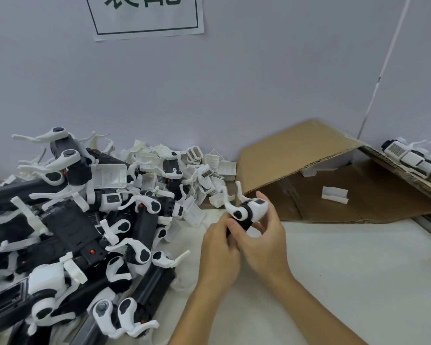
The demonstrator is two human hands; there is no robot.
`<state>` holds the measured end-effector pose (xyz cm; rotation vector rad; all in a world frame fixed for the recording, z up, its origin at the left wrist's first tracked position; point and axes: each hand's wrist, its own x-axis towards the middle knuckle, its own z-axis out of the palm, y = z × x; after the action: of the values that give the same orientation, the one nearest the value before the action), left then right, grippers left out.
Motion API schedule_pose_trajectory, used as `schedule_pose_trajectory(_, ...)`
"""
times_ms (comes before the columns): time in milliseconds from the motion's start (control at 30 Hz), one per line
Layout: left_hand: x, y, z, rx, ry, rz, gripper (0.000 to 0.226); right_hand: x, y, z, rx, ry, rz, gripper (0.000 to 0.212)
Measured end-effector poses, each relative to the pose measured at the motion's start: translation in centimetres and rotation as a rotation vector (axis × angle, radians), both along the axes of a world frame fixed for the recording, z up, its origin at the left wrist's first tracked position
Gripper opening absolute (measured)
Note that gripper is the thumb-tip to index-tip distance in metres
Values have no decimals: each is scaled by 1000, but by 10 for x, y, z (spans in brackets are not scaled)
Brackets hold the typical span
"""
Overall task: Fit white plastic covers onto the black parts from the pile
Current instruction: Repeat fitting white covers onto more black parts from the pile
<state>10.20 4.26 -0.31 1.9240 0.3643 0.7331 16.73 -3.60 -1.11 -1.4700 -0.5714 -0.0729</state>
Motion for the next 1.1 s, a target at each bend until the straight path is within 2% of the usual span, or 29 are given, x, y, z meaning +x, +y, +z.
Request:
schedule_pose_trajectory(100,0,-3,1,129,23,-7,36,5,-1,-1,32,23,-74,57)
schedule_pose_trajectory(167,0,-4,2,152,26,-1,36,6,-1,-1,40,3,-105,47)
schedule_pose_trajectory(300,-2,-7,5,145,14,-10,37,5,-2,1,99,5,-116,46)
schedule_pose_trajectory(433,-1,-4,3,229,-2,49,36,4,-1,2,119,56,-48,45)
schedule_pose_trajectory(633,1,-5,0,222,43,62,34,4,0,5,68,24,-10,49)
schedule_pose_trajectory(733,-1,-6,2,97,-21,95,27,-2,1,4,-35,-33,93,71)
schedule_pose_trajectory(800,-1,-4,6,-68,-106,123,28,-3,0,0,-82,-45,133,75)
schedule_pose_trajectory(900,-2,0,17,-418,-198,150,23,-3,-3,-3,-37,11,79,55)
schedule_pose_trajectory(1000,-3,6,22,-776,-271,68,23,0,-4,-4,34,121,45,41)
schedule_pose_trajectory(1033,-3,7,23,-838,-289,55,31,2,-4,-5,37,149,37,34)
schedule_pose_trajectory(1100,-3,7,23,-802,-267,72,56,4,-5,-6,34,200,39,29)
